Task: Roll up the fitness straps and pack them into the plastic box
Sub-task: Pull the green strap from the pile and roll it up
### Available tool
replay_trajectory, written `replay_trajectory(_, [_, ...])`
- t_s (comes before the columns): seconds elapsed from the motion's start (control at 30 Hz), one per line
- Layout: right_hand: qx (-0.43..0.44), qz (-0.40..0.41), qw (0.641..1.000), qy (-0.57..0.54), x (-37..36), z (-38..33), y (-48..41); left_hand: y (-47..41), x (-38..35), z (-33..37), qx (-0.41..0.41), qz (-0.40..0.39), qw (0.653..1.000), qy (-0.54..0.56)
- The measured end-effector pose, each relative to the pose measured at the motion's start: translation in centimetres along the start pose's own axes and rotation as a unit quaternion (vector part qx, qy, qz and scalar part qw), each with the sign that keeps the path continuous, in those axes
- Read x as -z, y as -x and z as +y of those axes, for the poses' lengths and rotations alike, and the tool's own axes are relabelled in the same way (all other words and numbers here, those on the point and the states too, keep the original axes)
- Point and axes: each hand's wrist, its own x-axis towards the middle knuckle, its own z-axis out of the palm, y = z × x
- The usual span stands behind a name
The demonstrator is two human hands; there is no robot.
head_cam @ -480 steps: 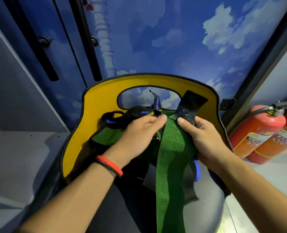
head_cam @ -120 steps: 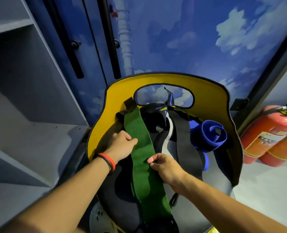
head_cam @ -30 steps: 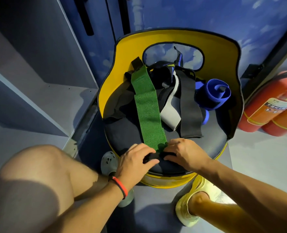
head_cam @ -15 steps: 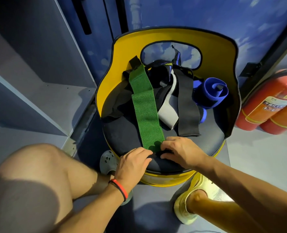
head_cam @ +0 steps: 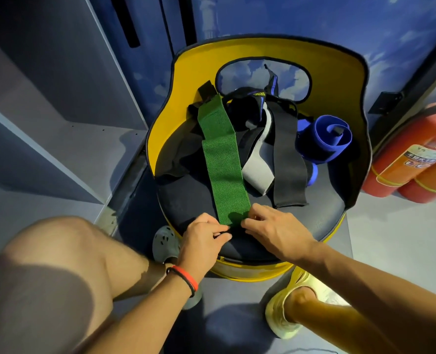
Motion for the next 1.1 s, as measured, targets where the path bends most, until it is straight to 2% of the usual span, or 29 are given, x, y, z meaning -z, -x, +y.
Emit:
replay_trajectory(0.1, [0.049, 0.012, 0.994, 0.097, -0.6, -0.1, 0.4, -0.8, 0.7, 0.5, 0.043, -0.036, 0.998, 0.020])
replay_trajectory(0.17, [0.063, 0.019, 0.991, 0.119, -0.9, 0.0, 0.6, -1.4, 1.1, 0.6, 0.078, -0.053, 0.995, 0.026])
replay_trajectory(0.33, [0.044, 0.015, 0.996, 0.081, -1.2, 0.8, 0.2, -2.6, 1.5, 1.0, 0.184, -0.080, 0.969, 0.146])
replay_trajectory(0.43, [0.030, 0.029, 0.998, 0.040, -1.6, 1.3, 0.3, -2.9, 1.4, 0.9, 0.192, -0.083, 0.967, 0.148])
replay_trajectory(0.53, [0.016, 0.058, 0.998, 0.033, -1.5, 1.2, 0.1, -2.5, 0.8, 0.5, 0.146, -0.048, 0.982, 0.106])
replay_trajectory(0.63, [0.027, 0.063, 0.996, 0.061, -1.5, 0.8, -0.2, -1.7, 0.2, 0.5, 0.018, 0.004, 0.999, 0.034])
replay_trajectory(0.77, [0.005, 0.053, 0.997, 0.047, -1.9, 0.9, -0.3, -0.5, 0.1, 0.2, -0.104, 0.039, 0.992, -0.066])
replay_trajectory(0.9, [-0.018, 0.056, 0.998, 0.025, -1.9, 0.9, -0.5, 0.1, 0.2, -0.4, -0.138, 0.022, 0.979, -0.145])
replay_trajectory(1.1, [-0.066, 0.023, 0.997, -0.011, -1.8, 0.6, -0.8, -0.2, 0.2, 0.1, -0.130, 0.031, 0.982, -0.131])
